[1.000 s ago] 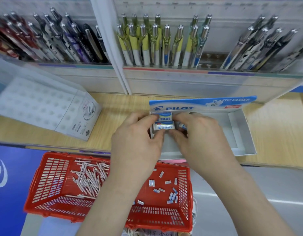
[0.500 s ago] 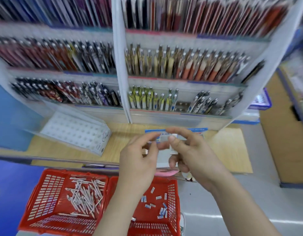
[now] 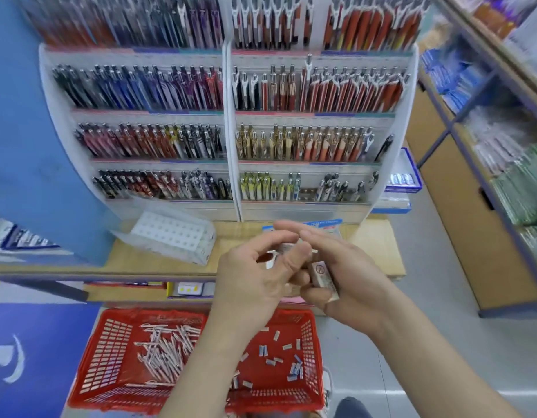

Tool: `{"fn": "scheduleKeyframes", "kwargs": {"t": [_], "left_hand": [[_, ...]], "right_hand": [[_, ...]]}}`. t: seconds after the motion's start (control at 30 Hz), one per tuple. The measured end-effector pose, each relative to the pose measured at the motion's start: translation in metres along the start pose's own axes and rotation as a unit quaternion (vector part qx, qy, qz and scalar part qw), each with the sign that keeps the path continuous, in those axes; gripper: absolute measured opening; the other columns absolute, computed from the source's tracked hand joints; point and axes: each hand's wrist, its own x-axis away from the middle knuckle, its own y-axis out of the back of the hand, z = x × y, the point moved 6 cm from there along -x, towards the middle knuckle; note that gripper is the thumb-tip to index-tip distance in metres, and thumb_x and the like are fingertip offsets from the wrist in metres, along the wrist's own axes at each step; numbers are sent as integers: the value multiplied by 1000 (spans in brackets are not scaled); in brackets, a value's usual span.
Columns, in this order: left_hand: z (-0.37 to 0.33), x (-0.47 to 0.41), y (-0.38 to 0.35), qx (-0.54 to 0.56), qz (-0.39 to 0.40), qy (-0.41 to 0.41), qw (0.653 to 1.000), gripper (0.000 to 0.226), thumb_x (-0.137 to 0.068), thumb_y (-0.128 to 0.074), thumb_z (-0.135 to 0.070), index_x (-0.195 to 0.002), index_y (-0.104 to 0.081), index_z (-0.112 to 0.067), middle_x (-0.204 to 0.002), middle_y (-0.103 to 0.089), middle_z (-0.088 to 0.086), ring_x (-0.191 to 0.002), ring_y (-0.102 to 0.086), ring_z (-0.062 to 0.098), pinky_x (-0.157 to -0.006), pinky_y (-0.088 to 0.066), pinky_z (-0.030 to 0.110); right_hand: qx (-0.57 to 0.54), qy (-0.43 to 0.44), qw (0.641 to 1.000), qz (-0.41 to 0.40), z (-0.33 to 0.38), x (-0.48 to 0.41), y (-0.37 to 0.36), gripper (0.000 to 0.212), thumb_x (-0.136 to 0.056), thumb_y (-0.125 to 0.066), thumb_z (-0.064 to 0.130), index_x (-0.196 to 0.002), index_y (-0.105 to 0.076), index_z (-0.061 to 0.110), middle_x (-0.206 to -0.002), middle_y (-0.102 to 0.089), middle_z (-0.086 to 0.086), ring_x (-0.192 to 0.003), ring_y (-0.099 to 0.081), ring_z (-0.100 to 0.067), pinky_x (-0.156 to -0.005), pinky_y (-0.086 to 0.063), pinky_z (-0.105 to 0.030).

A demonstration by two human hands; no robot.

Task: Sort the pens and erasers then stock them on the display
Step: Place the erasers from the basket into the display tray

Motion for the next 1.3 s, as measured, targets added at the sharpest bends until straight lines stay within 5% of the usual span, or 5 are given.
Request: {"fn": "scheduleKeyframes", "kwargs": {"t": [0.3,0.5,0.97,1.2,1.3], "left_hand": [[-17,8,20,-220,-75,-19,972,29,-91,-46,-49,-86,-67,-29,-70,-66,-9,-68,-61,3,-65,-51,38],[-24,14,20,-120,-75,-24,990,9,-86,-63,-35,-86,-55,-31,-75,-72,-14,-70,-68,2,-63,-51,21],[-35,20,12,-80,-23,-81,993,16,-87,-62,-22,-97,-73,-27,-93,-67,-5,-78,-65,10,-70,-57,36],[-28,15,6,-189,-85,-92,974,23,-77,-72,-37,-99,-71,-34,-96,-63,-16,-97,-58,3,-80,-50,25],[-11,6,9,-196,-72,-80,975,22,-83,-66,-36,-104,-71,-29,-96,-61,-15,-95,-57,3,-82,-43,16]], "right_hand": [[27,-29,999,27,-5,22,-28,32,-96,-44,27,-121,-59,15,-82,-59,-12,-54,-42,-14,-42,-30,-22],[10,10,1000,-19,5,27,-26,44,-79,-28,-2,-108,-59,10,-70,-61,-14,-60,-36,-15,-56,-28,-30],[-175,178,966,-62,34,23,-10,33,-88,-46,-11,-113,-62,2,-94,-71,-16,-85,-70,-23,-77,-58,-28],[-81,220,968,-93,32,24,-6,22,-92,-51,-1,-108,-63,5,-96,-72,-11,-99,-68,-22,-78,-58,-28],[176,233,951,-98,36,23,5,19,-87,-65,9,-101,-71,20,-93,-71,-10,-86,-66,-17,-82,-56,-31]]}}
